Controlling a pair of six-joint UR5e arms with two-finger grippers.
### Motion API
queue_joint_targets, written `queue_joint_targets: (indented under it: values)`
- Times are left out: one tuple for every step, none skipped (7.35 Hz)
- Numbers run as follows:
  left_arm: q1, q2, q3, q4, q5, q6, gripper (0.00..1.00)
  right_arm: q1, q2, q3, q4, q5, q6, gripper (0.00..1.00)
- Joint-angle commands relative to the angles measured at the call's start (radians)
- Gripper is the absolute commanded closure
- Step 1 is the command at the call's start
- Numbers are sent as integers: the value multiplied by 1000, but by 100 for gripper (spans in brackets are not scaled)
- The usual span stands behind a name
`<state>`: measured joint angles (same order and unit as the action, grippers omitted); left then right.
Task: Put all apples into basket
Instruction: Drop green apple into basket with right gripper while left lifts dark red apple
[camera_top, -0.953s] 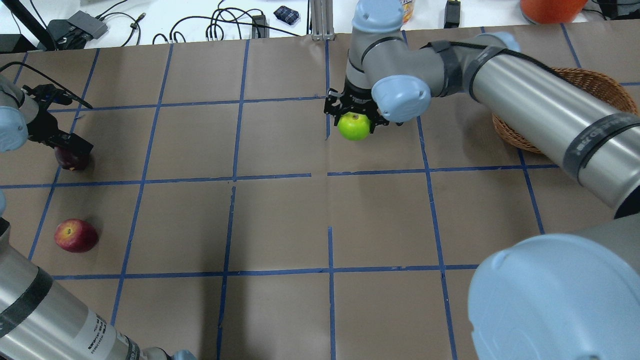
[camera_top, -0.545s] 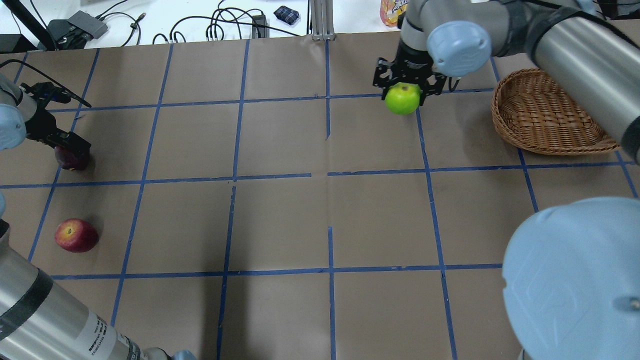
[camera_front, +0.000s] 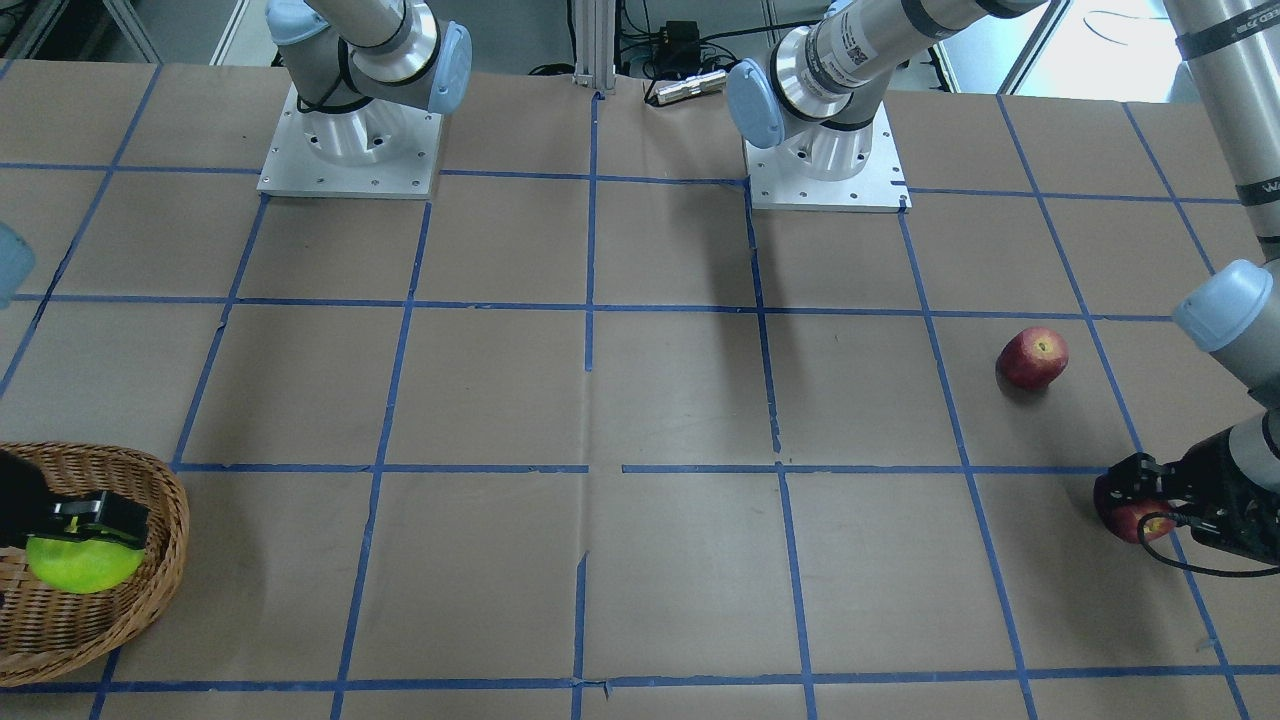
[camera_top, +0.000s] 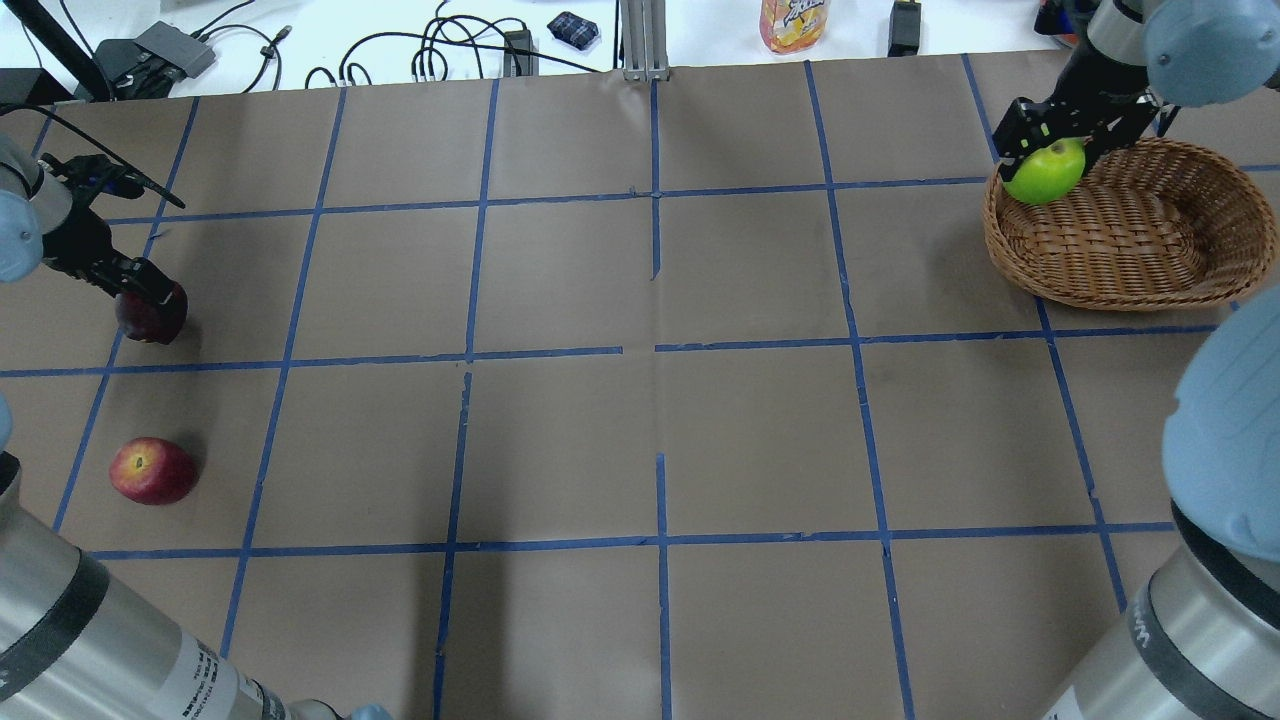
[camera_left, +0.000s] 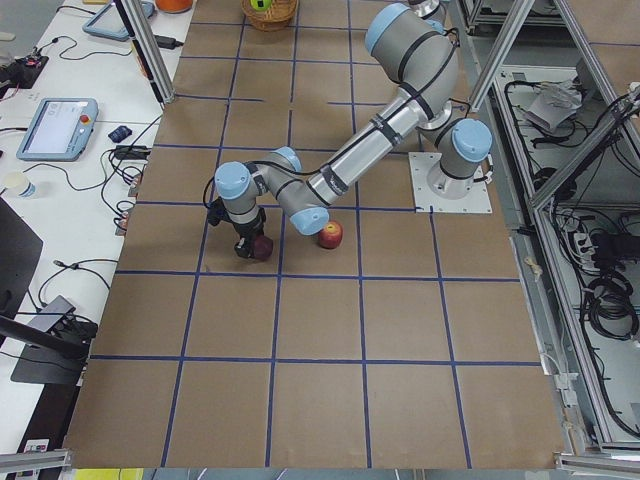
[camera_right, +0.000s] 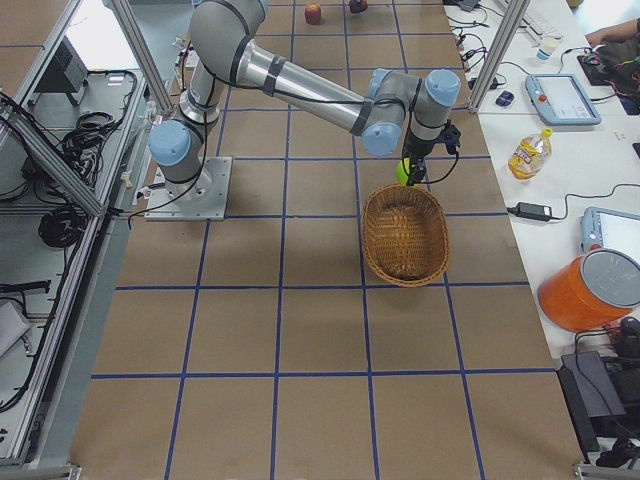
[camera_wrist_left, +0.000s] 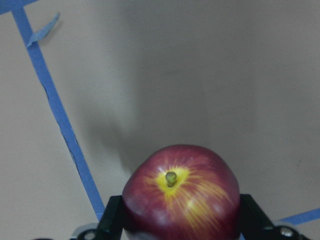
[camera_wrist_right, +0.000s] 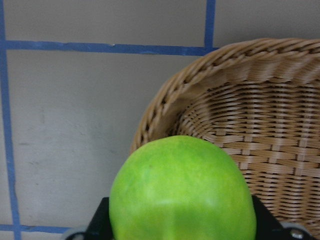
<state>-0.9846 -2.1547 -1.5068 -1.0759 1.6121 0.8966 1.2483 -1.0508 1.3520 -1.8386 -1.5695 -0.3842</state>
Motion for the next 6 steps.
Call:
queue_joint_targets:
  values:
    - [-81,50,-3,-98,15,-151,100,-71,28,1,-8,-1,-114,100]
    - [-180,90,-12,-164,37,-315,100,-102,35,1,-33,-20,-161,100]
    - [-260,122,-27,-211,34,-435,100,-133,40,3,-56,-38,-232,100]
    - [-348,143,-33,-245,25,-614,100,-176,52,3,-56,-35,-275,100]
    - [-470,153,-24,-246,28,-812,100,-211,78,1,-65,-35,-332,100]
    - [-594,147,-10,-245,23,-969,100,-237,103,0,-138,-35,-369,100]
